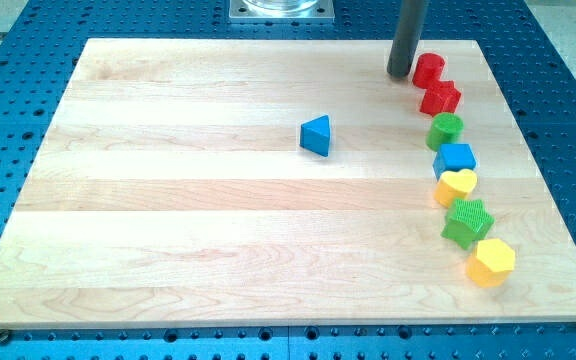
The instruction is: Push the red circle into the red star
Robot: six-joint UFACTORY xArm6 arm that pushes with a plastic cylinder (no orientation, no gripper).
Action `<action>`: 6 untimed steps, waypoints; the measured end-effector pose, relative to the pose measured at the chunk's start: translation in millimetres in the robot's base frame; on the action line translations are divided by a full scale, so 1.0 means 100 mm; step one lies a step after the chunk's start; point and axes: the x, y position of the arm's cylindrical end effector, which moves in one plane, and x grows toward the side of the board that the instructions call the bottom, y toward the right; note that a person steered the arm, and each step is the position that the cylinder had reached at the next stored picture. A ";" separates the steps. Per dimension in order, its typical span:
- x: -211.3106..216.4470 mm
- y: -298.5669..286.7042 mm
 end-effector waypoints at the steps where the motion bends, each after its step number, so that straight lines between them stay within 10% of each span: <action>1: -0.03 0.00; 6: -0.14 0.50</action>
